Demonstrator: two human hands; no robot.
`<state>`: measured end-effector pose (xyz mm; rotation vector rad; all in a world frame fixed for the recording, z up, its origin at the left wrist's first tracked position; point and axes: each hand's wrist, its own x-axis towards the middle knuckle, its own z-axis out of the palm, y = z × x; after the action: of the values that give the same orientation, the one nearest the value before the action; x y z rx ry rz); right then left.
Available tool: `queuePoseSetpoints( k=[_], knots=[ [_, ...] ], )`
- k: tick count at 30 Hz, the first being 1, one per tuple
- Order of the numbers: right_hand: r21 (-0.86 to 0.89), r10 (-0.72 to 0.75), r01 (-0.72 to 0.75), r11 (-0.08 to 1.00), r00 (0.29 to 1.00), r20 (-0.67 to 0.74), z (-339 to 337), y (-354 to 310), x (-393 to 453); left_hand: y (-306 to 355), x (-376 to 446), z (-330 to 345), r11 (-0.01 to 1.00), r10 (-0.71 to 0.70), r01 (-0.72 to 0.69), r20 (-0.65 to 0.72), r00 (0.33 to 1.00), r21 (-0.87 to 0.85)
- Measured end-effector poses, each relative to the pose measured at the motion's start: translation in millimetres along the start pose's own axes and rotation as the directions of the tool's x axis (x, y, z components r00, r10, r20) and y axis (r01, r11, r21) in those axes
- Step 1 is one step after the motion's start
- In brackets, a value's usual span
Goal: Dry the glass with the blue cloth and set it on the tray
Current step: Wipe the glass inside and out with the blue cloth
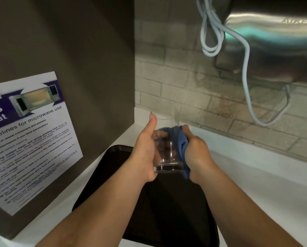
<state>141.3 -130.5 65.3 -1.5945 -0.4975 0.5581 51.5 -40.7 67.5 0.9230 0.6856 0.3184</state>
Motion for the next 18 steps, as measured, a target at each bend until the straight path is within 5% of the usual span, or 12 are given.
queuePoseSetpoints(
  k=[4,9,12,15,18],
  knots=[
    [-0.342,-0.26,0.258,0.903,0.965,0.042,15.9,25.0,-34.2,4.4,4.4,-0.1,0.997,0.019,-0.008,-0.14,0.99,0.08],
    [-0.368,-0.409,0.375,0.851,0.913,-0.016,30.1,16.2,-28.5,-0.7,2.8,-1.2,0.99,0.04,-0.03,-0.07,0.997,0.139],
    [-0.21,-0.303,0.271,0.939,0.943,-0.138,18.8,-5.8,2.1,-3.5,1.2,-6.2,0.999,0.008,-0.011,0.062,0.998,0.05],
    [0.062,-0.07,0.075,0.995,0.995,-0.07,9.6,-11.0,8.6,-5.5,7.1,-10.9,0.999,-0.005,0.012,0.136,0.991,-0.051],
    [-0.093,-0.118,0.116,0.989,0.993,-0.017,10.2,7.3,-8.8,-3.7,10.9,-11.3,0.998,-0.039,0.042,0.096,0.995,-0.036]
  ],
)
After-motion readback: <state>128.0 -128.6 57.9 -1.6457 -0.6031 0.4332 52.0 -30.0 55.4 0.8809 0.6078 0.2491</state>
